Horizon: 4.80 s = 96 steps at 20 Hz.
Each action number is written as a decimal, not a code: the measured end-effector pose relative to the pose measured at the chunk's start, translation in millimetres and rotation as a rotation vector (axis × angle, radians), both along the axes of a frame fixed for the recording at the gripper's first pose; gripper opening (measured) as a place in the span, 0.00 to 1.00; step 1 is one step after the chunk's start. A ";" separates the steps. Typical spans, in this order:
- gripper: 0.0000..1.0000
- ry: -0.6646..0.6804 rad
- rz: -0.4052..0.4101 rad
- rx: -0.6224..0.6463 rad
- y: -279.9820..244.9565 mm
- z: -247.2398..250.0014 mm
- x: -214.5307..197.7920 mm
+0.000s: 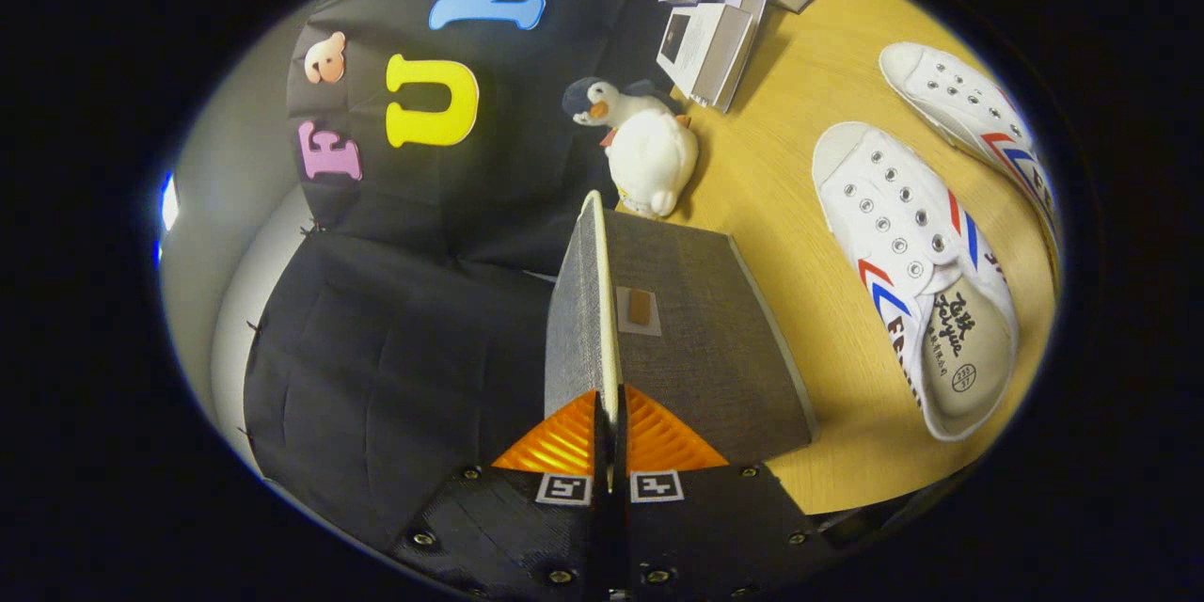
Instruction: Open the storage box then place both shoes into the box .Put the left shoe in first, then the right shoe, with the right side of both shoes facing outward in a uniform manner.
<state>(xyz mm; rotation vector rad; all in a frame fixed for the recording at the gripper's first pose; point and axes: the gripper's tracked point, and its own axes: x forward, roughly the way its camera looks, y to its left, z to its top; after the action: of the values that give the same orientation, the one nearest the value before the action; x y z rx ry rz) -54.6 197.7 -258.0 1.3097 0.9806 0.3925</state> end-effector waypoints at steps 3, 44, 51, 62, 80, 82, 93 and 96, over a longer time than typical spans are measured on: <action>0.00 -0.032 0.048 -0.032 3.0 9.6 -5.3; 0.66 -0.404 0.337 -0.132 225.8 195.8 12.7; 0.95 -0.461 0.280 -0.264 192.8 186.5 32.7; 0.96 -0.539 0.208 -0.598 68.2 144.5 61.1; 0.98 -0.401 0.217 -0.901 -94.8 27.9 63.7; 0.98 -0.374 0.232 -0.911 -105.6 10.4 60.9; 0.98 -0.222 0.344 -0.933 -134.8 -73.9 24.1; 0.98 -0.189 0.388 -0.936 -136.5 -93.4 12.8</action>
<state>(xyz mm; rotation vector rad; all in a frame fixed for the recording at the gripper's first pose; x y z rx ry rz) -41.9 61.2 -351.4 0.2328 1.0614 0.2799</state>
